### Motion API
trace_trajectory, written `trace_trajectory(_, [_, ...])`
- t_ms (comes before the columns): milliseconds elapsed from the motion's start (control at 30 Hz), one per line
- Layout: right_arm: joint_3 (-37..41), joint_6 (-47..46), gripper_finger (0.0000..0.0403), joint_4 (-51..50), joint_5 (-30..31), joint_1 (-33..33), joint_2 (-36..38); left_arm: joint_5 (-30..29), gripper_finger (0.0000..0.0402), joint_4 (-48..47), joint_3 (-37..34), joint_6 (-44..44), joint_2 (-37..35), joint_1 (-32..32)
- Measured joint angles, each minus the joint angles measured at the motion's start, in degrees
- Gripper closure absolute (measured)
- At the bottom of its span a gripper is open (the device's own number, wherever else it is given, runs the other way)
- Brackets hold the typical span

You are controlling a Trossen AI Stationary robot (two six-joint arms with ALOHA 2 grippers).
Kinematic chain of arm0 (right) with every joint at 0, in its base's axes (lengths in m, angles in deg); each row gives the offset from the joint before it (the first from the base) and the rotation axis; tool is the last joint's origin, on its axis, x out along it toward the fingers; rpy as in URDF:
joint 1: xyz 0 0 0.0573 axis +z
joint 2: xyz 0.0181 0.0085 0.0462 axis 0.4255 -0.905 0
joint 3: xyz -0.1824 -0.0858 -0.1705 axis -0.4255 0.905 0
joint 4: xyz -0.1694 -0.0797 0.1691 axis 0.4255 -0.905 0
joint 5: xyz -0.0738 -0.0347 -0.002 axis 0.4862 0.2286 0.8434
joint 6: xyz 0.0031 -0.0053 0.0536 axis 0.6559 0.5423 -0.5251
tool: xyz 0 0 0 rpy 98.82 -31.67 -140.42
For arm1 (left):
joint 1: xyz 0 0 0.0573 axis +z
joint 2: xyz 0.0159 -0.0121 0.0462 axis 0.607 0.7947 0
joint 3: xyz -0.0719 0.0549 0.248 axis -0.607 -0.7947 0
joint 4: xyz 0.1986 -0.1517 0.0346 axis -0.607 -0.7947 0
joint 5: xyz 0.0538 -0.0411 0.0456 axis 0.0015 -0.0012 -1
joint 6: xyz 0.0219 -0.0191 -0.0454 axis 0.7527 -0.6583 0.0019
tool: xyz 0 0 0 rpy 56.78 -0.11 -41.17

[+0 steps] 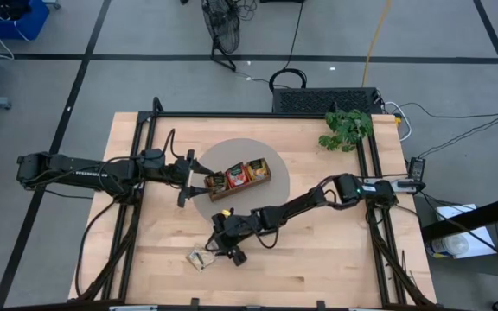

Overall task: Pick & Place Tea
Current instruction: Put the brown tea bag into the wooden organizer

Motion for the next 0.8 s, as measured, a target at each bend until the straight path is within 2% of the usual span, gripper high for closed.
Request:
trace_trajectory(300, [-0.04,-0.71,0.0162,4.46,-1.38,1.19,-3.46,-0.01,0.0114,-0.07,0.02,0.00,0.00,0.00])
trace_trajectory(433, [-0.11,-1.31,0.0178,4.52,-1.41,1.19,-3.89,-0.01,0.0119,0.01,0.02,0.00,0.00,0.00])
trace_trajectory(567, [-0.09,-1.29,0.0215,5.25,-1.30,1.19,-3.79,-0.01,0.0121,0.02,0.02,0.00,0.00,0.00])
trace_trajectory(800, [0.00,-1.51,0.0322,6.75,-0.76,1.27,-3.72,-0.01,0.0121,0.01,0.02,0.00,0.00,0.00])
